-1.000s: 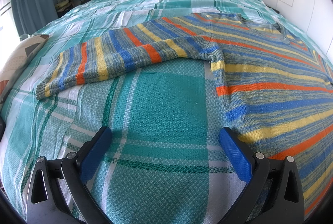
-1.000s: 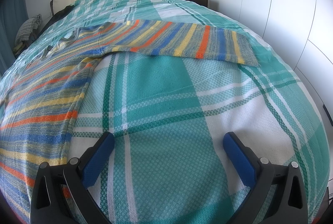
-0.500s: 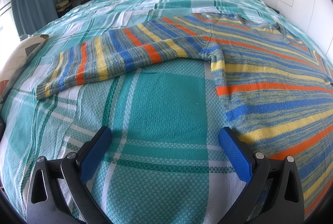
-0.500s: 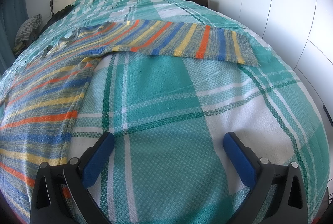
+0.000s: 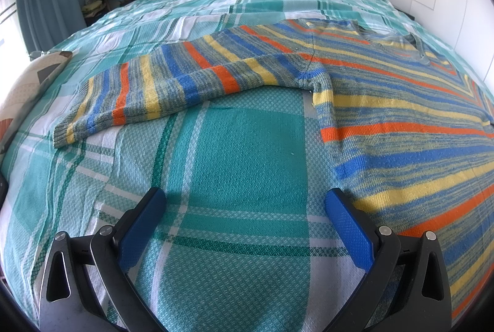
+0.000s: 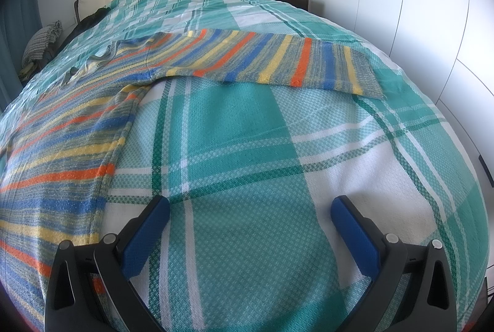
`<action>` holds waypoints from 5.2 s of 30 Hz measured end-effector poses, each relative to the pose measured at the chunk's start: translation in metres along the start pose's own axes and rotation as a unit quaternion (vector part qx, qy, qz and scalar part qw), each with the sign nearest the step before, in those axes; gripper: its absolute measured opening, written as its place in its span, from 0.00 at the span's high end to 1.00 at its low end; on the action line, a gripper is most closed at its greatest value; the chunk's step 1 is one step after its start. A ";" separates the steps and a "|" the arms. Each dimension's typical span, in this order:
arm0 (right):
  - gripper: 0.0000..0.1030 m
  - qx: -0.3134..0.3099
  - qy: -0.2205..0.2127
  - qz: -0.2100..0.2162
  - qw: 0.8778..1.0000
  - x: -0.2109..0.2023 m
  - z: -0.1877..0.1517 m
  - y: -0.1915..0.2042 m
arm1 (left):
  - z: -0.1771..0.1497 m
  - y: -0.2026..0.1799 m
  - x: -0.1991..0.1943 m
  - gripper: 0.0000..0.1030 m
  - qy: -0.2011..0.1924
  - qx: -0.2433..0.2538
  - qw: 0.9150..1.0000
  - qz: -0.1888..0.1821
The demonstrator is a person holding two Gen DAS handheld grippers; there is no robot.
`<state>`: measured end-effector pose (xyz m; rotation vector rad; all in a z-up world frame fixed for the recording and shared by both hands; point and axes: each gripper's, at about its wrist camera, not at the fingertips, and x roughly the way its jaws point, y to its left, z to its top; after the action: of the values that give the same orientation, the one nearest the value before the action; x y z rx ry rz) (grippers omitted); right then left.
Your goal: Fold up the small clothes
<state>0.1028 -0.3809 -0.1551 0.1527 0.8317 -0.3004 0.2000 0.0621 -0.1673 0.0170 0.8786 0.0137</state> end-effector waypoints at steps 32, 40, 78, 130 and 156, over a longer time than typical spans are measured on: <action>0.00 -0.001 0.000 0.000 1.000 0.000 0.000 0.000 | 0.000 0.000 0.000 0.00 0.000 0.000 1.000 0.000; 0.00 -0.001 0.000 0.000 1.000 0.000 0.000 0.000 | 0.000 0.000 0.000 0.00 0.000 0.000 1.000 0.000; 0.00 -0.002 0.000 0.000 1.000 0.000 0.000 0.001 | 0.000 0.000 0.000 0.00 0.000 -0.001 1.000 -0.001; 0.92 0.045 0.071 0.289 0.954 0.001 0.235 0.076 | 0.000 -0.001 -0.001 0.00 -0.001 -0.004 1.000 -0.012; 0.12 -0.089 0.046 0.177 0.979 -0.003 0.003 0.050 | 0.001 -0.002 -0.005 0.00 0.072 -0.048 0.996 0.010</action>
<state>0.1193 -0.3339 -0.1499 0.1447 0.9009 0.1163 0.1976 0.0597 -0.1624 -0.0657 1.0217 0.0754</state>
